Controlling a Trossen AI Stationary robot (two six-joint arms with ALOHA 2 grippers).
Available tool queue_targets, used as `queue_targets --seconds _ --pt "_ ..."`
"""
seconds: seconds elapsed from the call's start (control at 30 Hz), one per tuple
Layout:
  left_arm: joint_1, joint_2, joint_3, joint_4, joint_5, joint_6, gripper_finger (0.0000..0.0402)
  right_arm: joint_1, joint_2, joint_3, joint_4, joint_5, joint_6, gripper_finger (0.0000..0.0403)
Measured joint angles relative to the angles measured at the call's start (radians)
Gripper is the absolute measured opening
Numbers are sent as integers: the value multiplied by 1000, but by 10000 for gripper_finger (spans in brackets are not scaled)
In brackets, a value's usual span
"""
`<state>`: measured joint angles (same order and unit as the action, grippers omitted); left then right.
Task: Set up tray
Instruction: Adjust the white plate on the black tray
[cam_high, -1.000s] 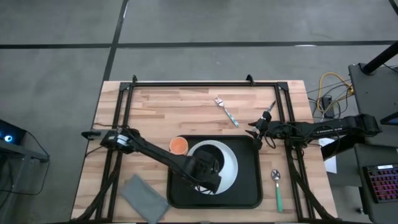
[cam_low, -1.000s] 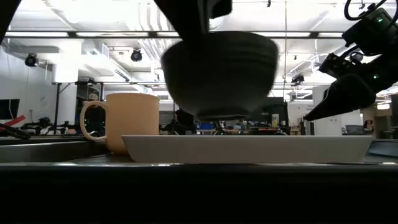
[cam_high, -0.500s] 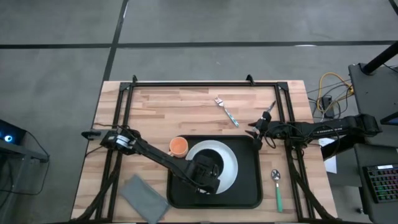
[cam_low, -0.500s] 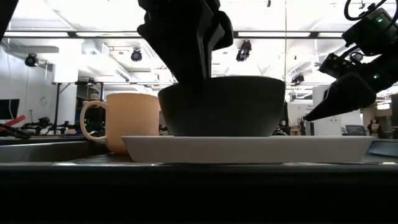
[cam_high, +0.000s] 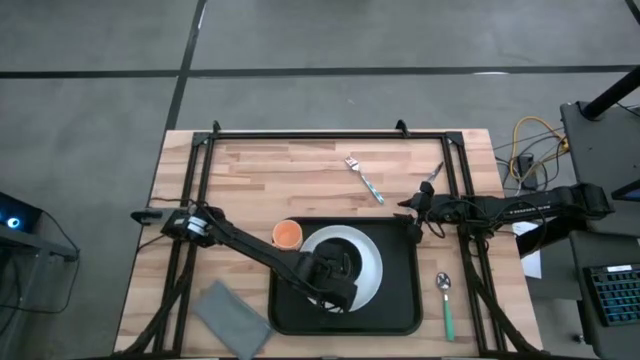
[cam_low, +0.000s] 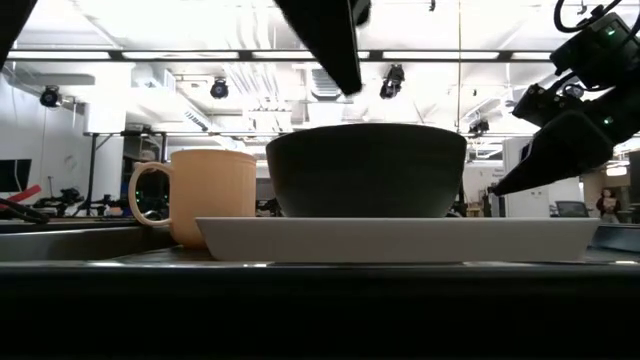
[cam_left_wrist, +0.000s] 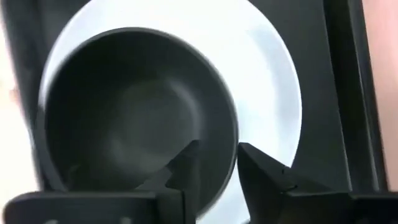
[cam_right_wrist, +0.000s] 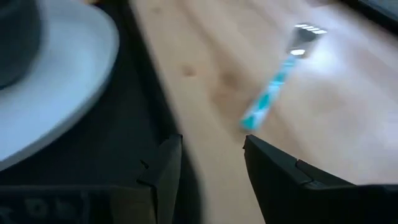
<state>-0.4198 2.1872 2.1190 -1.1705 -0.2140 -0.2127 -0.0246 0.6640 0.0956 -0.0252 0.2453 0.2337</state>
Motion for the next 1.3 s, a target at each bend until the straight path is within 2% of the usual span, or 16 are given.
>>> queue_targets --seconds 0.13,0.23,0.3,0.47,0.6,0.7,0.87,1.3 --pt "-17 0 106 -38 -4 4 104 0 1 0 7 -157 30 164" --pt "-28 -2 180 -37 -3 27 104 25 1 0 48 -321 62 164" --pt "-30 -8 220 -49 -1 28 104 67 1 7 65 -371 78 164" --pt "-27 -28 225 -76 -22 22 104 248 46 58 57 -300 123 164" --pt "-27 -32 219 -126 -28 -28 104 429 152 97 58 -163 165 164" --pt "-31 -34 217 -152 -69 -50 104 511 253 112 64 -52 221 164" --pt "-39 -42 216 -159 -163 -53 104 545 401 171 83 -36 295 164" --pt "-64 -85 218 -158 -167 -67 105 562 720 244 241 -55 287 164"
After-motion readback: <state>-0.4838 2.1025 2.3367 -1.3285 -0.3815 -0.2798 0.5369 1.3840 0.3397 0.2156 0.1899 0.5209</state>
